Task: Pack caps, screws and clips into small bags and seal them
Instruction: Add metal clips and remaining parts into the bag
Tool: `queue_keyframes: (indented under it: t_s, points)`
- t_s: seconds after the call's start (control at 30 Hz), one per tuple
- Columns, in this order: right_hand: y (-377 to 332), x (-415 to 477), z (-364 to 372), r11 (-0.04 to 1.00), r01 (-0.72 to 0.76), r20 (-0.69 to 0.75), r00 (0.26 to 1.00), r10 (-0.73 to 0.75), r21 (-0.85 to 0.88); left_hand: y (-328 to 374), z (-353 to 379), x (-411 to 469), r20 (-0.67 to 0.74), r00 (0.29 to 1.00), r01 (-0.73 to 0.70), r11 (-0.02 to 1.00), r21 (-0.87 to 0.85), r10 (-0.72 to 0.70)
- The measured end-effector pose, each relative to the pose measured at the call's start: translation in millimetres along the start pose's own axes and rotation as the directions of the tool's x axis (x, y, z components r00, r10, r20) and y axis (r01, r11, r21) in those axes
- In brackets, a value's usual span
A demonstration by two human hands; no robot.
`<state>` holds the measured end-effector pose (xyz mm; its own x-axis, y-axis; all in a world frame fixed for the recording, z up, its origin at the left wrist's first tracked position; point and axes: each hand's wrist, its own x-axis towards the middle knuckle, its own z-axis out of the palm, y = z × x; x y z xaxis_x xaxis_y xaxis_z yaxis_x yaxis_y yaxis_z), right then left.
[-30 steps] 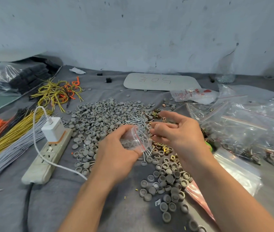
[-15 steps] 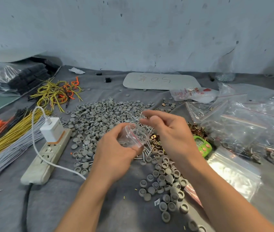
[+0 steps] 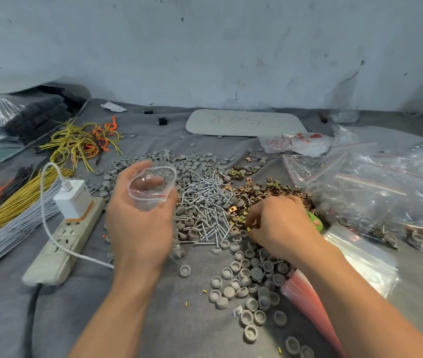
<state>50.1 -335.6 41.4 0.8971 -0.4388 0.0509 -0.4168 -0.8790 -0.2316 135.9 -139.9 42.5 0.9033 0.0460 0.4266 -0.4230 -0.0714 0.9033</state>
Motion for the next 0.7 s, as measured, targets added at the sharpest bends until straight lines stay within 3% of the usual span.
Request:
queue_keyframes:
  t_s: [0.1, 0.2, 0.3, 0.7]
  points:
    - [0.1, 1.3, 1.1, 1.0, -0.001, -0.026, 1.0, 0.001, -0.02, 1.1, -2.9, -2.3, 0.001, 0.999, -0.05, 0.997, 0.064, 0.05]
    - [1.8, 1.2, -0.9, 1.0, -0.005, -0.005, 1.0, 0.005, 0.025, 1.6, -2.3, -7.3, 0.12, 0.988, -0.126, 0.967, 0.221, 0.101]
    - [2.8, -1.1, -1.6, 1.0, 0.018, 0.045, 0.999, -0.018, 0.005, -1.1, 2.6, -10.2, 0.252, 0.967, -0.12, 0.932, 0.343, 0.031]
    - [-2.9, -2.3, 5.6, 0.997, 0.03, 0.013, 0.999, -0.029, -0.072, -3.0, 7.8, -11.6, 0.305, 0.951, -0.075, 0.933, 0.351, -0.039]
